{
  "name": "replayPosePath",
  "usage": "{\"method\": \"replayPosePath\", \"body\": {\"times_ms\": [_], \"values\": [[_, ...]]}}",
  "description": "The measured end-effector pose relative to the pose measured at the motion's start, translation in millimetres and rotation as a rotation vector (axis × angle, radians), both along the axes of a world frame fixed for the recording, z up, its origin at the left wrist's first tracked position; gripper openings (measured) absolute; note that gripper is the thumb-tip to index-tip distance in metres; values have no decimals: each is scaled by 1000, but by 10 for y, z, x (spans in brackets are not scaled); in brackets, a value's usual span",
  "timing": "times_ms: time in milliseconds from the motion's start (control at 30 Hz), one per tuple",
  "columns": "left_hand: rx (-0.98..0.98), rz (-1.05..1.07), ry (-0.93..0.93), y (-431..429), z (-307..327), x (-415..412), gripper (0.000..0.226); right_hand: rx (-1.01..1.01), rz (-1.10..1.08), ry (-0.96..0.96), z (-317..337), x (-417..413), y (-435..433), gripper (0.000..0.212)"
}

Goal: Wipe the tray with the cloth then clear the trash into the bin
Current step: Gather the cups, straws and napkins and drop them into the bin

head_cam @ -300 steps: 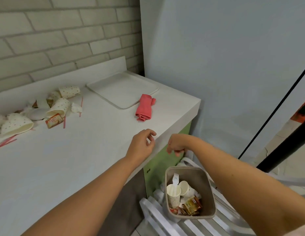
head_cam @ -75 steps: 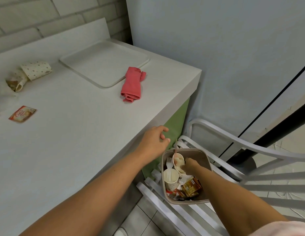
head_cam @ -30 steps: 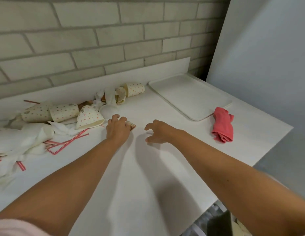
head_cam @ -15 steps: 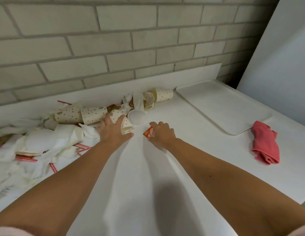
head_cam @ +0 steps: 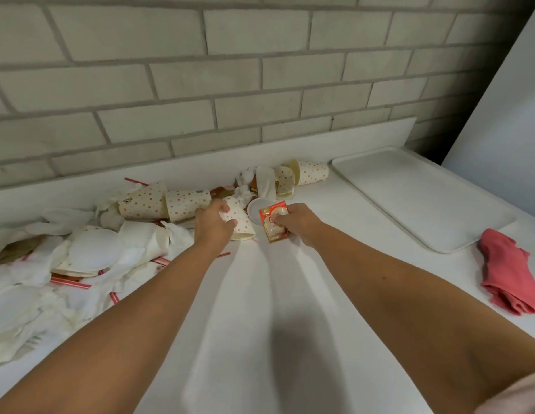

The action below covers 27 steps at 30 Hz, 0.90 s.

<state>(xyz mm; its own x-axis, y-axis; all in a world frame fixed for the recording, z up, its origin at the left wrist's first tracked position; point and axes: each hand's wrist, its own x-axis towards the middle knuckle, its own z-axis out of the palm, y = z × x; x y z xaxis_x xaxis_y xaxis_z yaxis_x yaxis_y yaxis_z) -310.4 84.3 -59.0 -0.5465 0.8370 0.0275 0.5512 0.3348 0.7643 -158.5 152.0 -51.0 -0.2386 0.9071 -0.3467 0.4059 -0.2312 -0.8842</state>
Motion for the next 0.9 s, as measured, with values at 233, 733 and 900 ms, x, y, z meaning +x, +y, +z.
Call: {"method": "replayPosePath", "body": {"times_ms": [233, 733, 900], "values": [[47, -38, -108, -31, 30, -96, 30, 95, 0, -190, -172, -325, 269, 44], [56, -70, -49, -69, 121, 2, 29, 136, -1, -159, -101, -236, 166, 58], [100, -66, -55, -53, 226, 158, 23, 76, 29, -101, -3, 59, 133, 51]]}}
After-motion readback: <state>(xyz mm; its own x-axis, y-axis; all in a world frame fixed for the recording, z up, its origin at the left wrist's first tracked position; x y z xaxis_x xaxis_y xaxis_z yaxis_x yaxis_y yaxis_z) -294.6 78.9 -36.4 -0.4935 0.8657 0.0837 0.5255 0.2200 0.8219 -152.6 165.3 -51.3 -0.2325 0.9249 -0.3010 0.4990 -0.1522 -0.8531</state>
